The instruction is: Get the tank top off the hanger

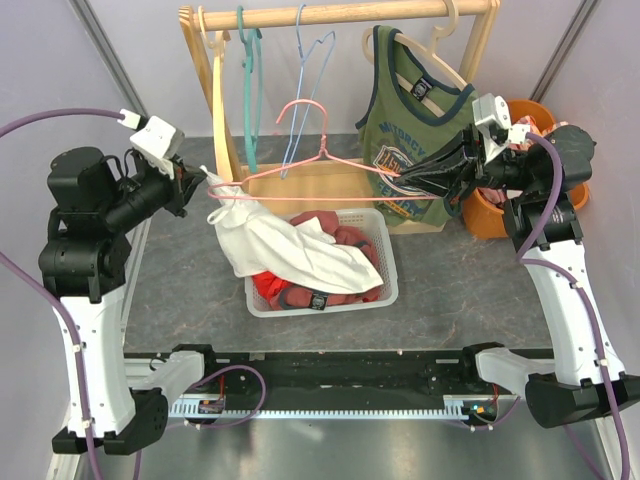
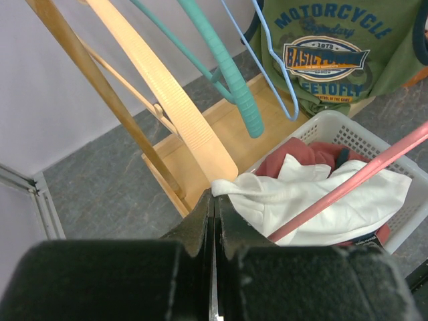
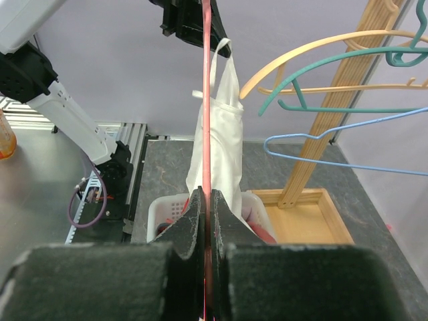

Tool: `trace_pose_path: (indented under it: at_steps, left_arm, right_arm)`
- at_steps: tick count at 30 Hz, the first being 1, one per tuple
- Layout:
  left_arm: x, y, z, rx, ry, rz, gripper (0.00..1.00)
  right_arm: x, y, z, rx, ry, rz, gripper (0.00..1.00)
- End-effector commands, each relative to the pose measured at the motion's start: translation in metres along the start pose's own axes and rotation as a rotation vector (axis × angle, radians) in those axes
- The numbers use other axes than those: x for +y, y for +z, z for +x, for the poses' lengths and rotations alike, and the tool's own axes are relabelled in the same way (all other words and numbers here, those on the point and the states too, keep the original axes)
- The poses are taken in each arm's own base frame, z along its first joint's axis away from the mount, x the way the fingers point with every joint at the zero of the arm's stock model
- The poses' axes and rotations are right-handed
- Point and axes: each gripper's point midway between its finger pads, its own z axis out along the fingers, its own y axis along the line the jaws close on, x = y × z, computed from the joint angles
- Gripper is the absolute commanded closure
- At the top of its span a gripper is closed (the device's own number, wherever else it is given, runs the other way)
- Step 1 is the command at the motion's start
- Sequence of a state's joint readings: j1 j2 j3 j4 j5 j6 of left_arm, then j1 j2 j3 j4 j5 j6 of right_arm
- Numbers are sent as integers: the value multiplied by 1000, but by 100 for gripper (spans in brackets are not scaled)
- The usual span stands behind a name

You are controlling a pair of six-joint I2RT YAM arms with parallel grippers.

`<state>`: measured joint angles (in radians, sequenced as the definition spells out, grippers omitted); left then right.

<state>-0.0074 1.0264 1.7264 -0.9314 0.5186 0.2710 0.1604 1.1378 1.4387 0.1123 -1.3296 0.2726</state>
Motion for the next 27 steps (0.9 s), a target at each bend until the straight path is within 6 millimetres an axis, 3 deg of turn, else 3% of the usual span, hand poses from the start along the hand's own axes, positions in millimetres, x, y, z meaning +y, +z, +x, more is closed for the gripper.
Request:
trace_pose_path:
  at_steps: [1,5,7,10,13,19,22,24,27]
  left_arm:
    - [4,5,-4,-18,-26,-11,98]
    - [1,8,3,-5,-21,13,98]
    - [-6,12,11,6,-35,56,98]
    - [-36,17,22,14,-95,230,98]
    - [-75,13,19,-8,-164,464,98]
    - [-138,-6,-15,-55,-202,856,98]
    - [-151,-9,-45,-89,-187,954,98]
    - [-155,-7,-61,-109,-176,986,98]
    - [-168,-3,-66,-114,-153,1043,98]
  right_arm:
    - [16,-3,-19,-3,-112,-52,100]
    - [21,-4,-21,3,-128,-73,100]
    - [12,-5,-30,-9,-135,-24,100]
    - [-6,-9,-43,-35,-135,71,100]
    - [-27,-11,-58,-84,-134,195,100]
    - [-71,-25,-83,-224,-78,475,100]
    - [-96,-41,-84,-287,-41,634,100]
    - [-102,-50,-79,-302,-24,690,100]
    - [-106,-61,-78,-333,-2,761,100]
